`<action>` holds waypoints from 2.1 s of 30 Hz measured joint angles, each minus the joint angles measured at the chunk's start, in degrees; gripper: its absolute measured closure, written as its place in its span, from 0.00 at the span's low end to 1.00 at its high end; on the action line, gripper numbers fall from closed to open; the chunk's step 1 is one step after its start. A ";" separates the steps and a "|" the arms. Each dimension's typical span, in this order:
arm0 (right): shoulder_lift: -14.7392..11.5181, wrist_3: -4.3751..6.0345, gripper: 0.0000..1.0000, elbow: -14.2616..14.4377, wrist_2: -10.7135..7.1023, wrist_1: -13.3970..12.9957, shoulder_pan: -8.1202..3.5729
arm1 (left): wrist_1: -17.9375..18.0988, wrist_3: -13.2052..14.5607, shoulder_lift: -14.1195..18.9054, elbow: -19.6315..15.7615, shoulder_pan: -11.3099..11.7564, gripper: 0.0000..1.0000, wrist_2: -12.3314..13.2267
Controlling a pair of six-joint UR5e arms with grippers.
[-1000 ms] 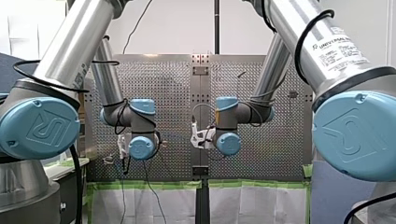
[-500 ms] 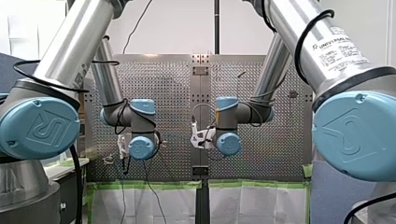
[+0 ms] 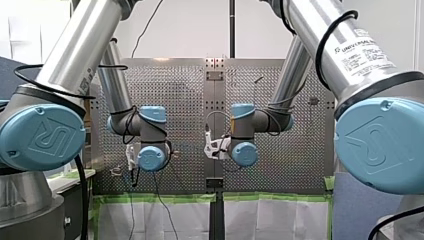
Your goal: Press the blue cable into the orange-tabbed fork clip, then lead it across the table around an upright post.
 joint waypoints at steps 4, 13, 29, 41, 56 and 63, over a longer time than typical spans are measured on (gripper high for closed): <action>0.00 0.00 1.00 0.00 0.00 0.00 0.00 | 0.00 0.00 0.00 0.00 0.00 1.00 0.00; 0.20 0.04 1.00 0.00 -0.06 0.55 0.27 | 0.01 0.02 -0.35 -0.61 -0.24 1.00 0.05; 3.58 0.09 1.00 0.00 -0.09 2.63 3.15 | 0.00 0.00 -0.52 -1.05 -0.35 1.00 0.09; 3.60 0.09 1.00 0.00 -0.09 2.64 3.16 | 0.00 0.00 -0.53 -1.06 -0.35 1.00 0.09; 3.60 0.09 1.00 0.00 -0.09 2.64 3.16 | 0.00 0.00 -0.53 -1.05 -0.35 1.00 0.09; 3.99 0.53 1.00 -0.43 -0.53 3.08 3.14 | -0.56 0.56 -1.10 -0.49 -0.93 1.00 0.66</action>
